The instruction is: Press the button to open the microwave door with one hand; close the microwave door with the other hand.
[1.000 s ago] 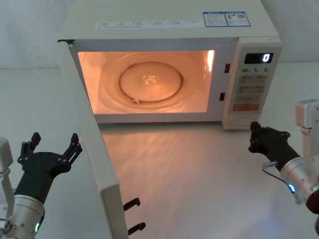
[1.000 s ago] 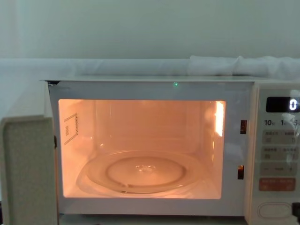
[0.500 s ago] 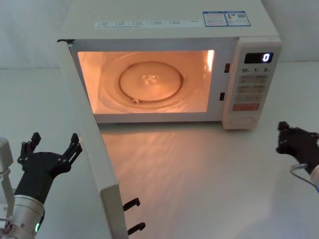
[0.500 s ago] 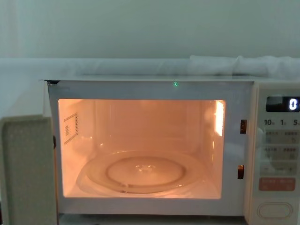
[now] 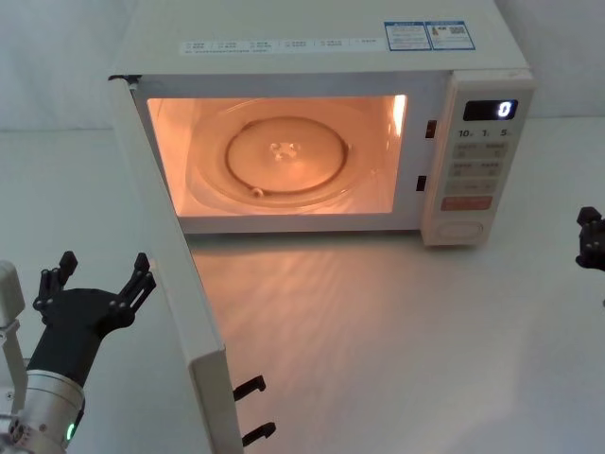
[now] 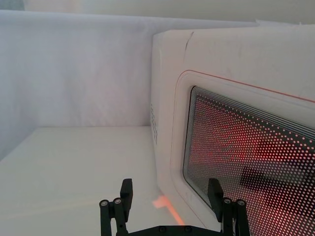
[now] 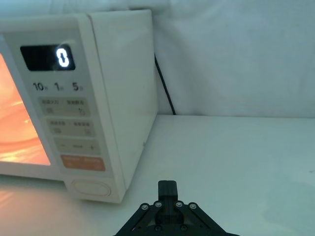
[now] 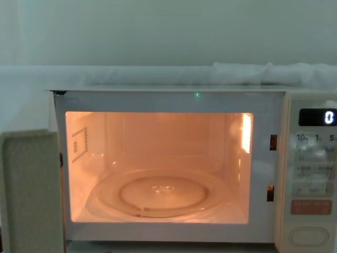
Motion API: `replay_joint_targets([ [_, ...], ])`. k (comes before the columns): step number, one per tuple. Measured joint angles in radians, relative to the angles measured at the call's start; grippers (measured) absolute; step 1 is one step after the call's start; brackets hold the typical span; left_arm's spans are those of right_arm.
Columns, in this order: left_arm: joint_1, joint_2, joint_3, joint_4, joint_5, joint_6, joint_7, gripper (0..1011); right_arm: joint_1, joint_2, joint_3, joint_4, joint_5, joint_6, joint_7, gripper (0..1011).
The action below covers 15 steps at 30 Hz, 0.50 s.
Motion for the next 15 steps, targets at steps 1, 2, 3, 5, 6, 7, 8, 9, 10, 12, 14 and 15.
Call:
replay_joint_targets([
  [1,0.000,0.000,0.000,0.000,0.000,0.000,0.000,1001,0.001,0.003,0.002,0.000,0.006,0.001,0.003,0],
  [2,0.000,0.000,0.000,0.000,0.000,0.000,0.000,1001,0.002,0.005,0.003,0.000,0.012,0.003,0.006,0],
  [3,0.000,0.000,0.000,0.000,0.000,0.000,0.000,1001,0.003,0.008,0.004,0.000,0.020,0.005,0.010,0],
  [5,0.000,0.000,0.000,0.000,0.000,0.000,0.000,1001,0.006,0.017,0.006,0.000,0.047,0.013,0.030,0],
  [6,0.000,0.000,0.000,0.000,0.000,0.000,0.000,1001,0.006,0.020,0.006,0.000,0.058,0.016,0.038,0],
  [7,0.000,0.000,0.000,0.000,0.000,0.000,0.000,1001,0.007,0.025,0.006,0.002,0.077,0.023,0.054,0],
  [8,0.000,0.000,0.000,0.000,0.000,0.000,0.000,1001,0.007,0.025,0.006,0.002,0.077,0.023,0.054,0],
  [9,0.000,0.000,0.000,0.000,0.000,0.000,0.000,1001,0.009,0.031,0.005,0.004,0.097,0.031,0.070,0],
  [10,0.000,0.000,0.000,0.000,0.000,0.000,0.000,1001,0.009,0.033,0.004,0.005,0.106,0.035,0.076,0],
  [12,0.000,0.000,0.000,0.000,0.000,0.000,0.000,1001,0.008,0.037,0.002,0.005,0.120,0.041,0.086,0],
  [14,0.000,0.000,0.000,0.000,0.000,0.000,0.000,1001,0.004,0.042,-0.002,0.003,0.136,0.048,0.093,0],
  [15,0.000,0.000,0.000,0.000,0.000,0.000,0.000,1001,-0.001,0.046,-0.005,-0.001,0.143,0.050,0.096,0],
])
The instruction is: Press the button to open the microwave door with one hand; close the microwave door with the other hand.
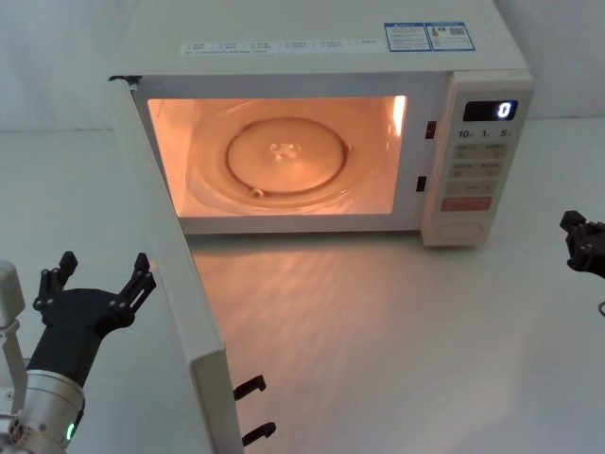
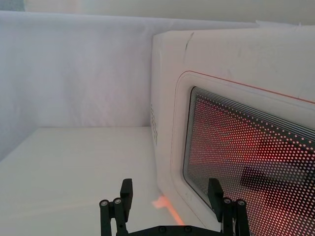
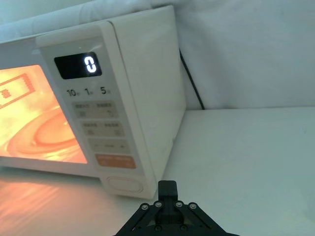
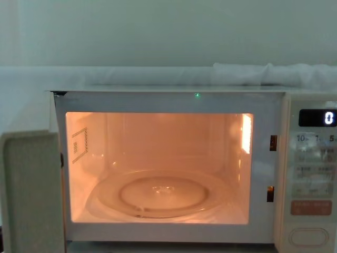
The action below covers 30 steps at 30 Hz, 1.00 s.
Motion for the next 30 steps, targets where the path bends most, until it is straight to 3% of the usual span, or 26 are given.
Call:
replay_joint_targets([
  [8,0.000,0.000,0.000,0.000,0.000,0.000,0.000,1001,-0.022,0.011,-0.010,-0.014,0.029,0.002,0.000,0],
  [18,0.000,0.000,0.000,0.000,0.000,0.000,0.000,1001,-0.020,0.010,-0.009,-0.013,0.026,0.001,-0.002,4],
  [30,0.000,0.000,0.000,0.000,0.000,0.000,0.000,1001,-0.019,0.009,-0.008,-0.012,0.022,0.000,-0.003,338],
])
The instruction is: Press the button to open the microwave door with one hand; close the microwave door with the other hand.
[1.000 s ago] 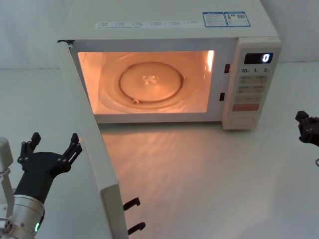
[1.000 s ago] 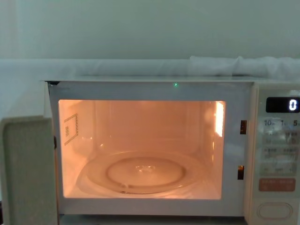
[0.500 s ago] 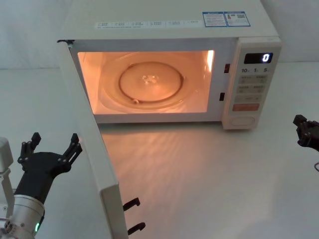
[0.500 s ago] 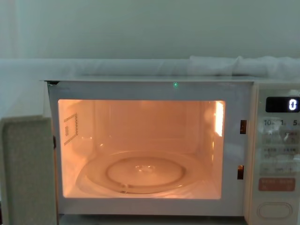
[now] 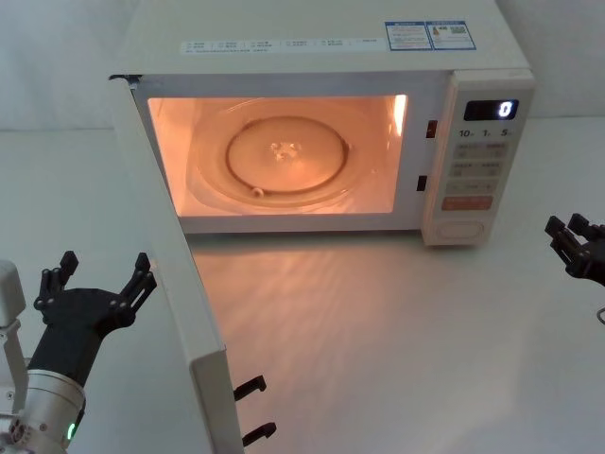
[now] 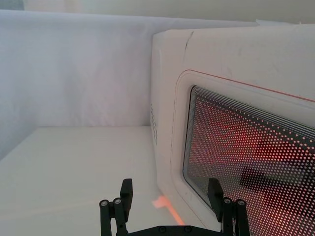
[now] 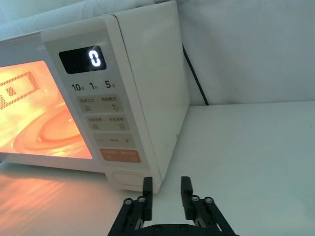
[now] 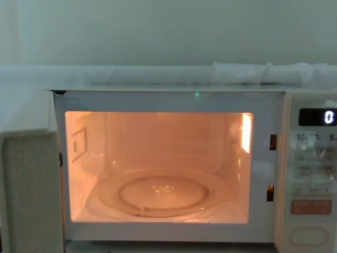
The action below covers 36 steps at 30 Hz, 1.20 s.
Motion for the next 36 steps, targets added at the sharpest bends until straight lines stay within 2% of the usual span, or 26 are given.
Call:
replay_joint_targets([
  [2,0.000,0.000,0.000,0.000,0.000,0.000,0.000,1001,0.000,0.000,0.000,0.000,0.000,0.000,0.000,421],
  [8,0.000,0.000,0.000,0.000,0.000,0.000,0.000,1001,0.001,-0.001,0.000,0.001,-0.001,-0.001,0.000,588],
  [9,0.000,0.000,0.000,0.000,0.000,0.000,0.000,1001,0.001,-0.001,0.000,0.001,-0.001,-0.001,0.000,646],
  [11,0.000,0.000,0.000,0.000,0.000,0.000,0.000,1001,0.001,-0.001,0.000,0.001,-0.001,-0.001,0.000,682],
  [12,0.000,0.000,0.000,0.000,0.000,0.000,0.000,1001,0.001,-0.001,0.000,0.001,-0.001,-0.001,0.000,738],
  [21,0.000,0.000,0.000,0.000,0.000,0.000,0.000,1001,0.001,-0.001,0.000,0.001,-0.002,-0.001,0.000,984],
  [36,0.000,0.000,0.000,0.000,0.000,0.000,0.000,1001,0.001,-0.001,0.000,0.001,-0.002,-0.001,0.000,1000],
])
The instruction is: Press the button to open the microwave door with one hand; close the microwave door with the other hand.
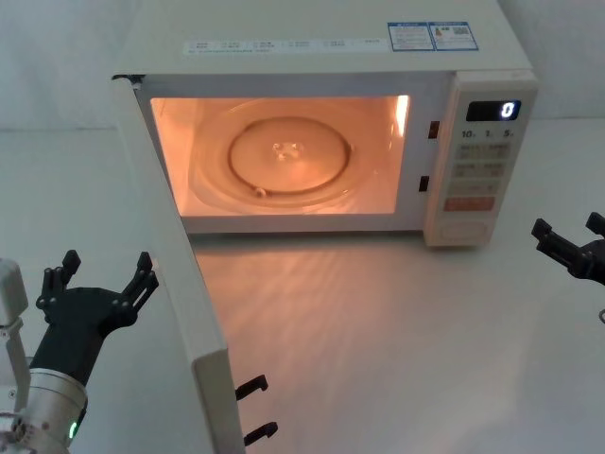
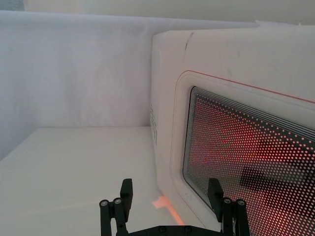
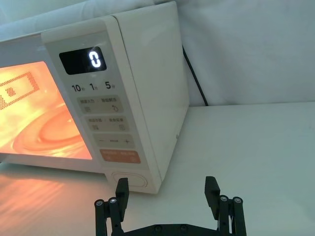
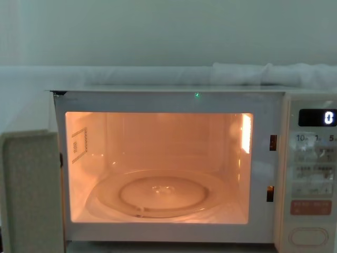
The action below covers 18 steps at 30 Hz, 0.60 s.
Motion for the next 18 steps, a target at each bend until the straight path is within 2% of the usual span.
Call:
replay_joint_targets([
  [18,0.000,0.000,0.000,0.000,0.000,0.000,0.000,1001,0.000,0.000,0.000,0.000,0.000,0.000,0.000,1000],
])
